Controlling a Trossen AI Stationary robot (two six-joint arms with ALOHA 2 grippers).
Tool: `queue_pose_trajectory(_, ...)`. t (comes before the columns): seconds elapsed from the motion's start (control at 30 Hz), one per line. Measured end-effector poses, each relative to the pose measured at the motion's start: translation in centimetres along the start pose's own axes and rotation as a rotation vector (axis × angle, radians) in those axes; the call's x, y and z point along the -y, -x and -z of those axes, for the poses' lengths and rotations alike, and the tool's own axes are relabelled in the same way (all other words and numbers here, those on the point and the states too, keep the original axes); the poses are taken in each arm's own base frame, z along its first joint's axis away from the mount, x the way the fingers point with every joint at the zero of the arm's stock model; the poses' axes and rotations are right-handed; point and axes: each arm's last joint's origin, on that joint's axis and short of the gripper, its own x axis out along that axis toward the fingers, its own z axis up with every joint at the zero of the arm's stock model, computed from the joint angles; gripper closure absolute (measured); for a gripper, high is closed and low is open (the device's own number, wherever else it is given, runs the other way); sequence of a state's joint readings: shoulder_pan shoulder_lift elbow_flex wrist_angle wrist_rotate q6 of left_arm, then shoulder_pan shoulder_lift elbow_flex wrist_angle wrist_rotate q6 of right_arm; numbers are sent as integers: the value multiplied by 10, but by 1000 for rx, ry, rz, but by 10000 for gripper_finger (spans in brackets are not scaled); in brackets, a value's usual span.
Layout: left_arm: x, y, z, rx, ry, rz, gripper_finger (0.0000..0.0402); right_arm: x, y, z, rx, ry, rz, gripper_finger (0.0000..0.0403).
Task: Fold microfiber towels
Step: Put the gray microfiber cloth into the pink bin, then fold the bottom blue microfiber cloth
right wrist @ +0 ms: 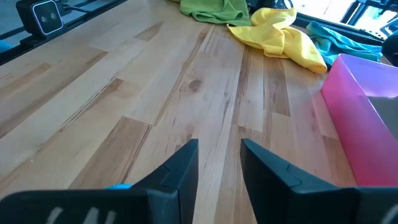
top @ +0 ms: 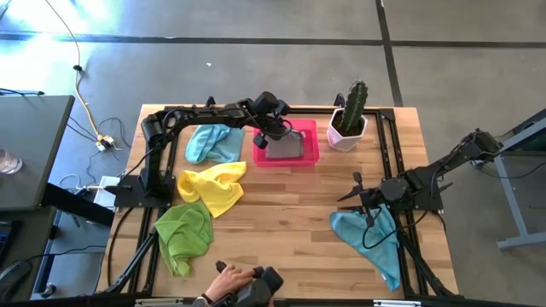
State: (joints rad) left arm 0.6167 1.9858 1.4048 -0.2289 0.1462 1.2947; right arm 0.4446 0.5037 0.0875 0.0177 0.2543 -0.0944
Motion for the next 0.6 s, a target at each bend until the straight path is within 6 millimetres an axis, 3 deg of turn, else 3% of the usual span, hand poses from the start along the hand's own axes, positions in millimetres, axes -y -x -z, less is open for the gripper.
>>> queue_pose_trajectory(0.27, -3, 4, -10, 21, 77, -36, 243, 0, 0, 0, 0, 0, 0, 289)
queue_pose_trajectory(0.4, -8, 15, -19, 49, 197, -60, 223, 0, 0, 0, 0, 0, 0, 289)
queue_pose_trajectory(0.6, -3, 34, -68, 153, 542, -49, 220, 0, 0, 0, 0, 0, 0, 289)
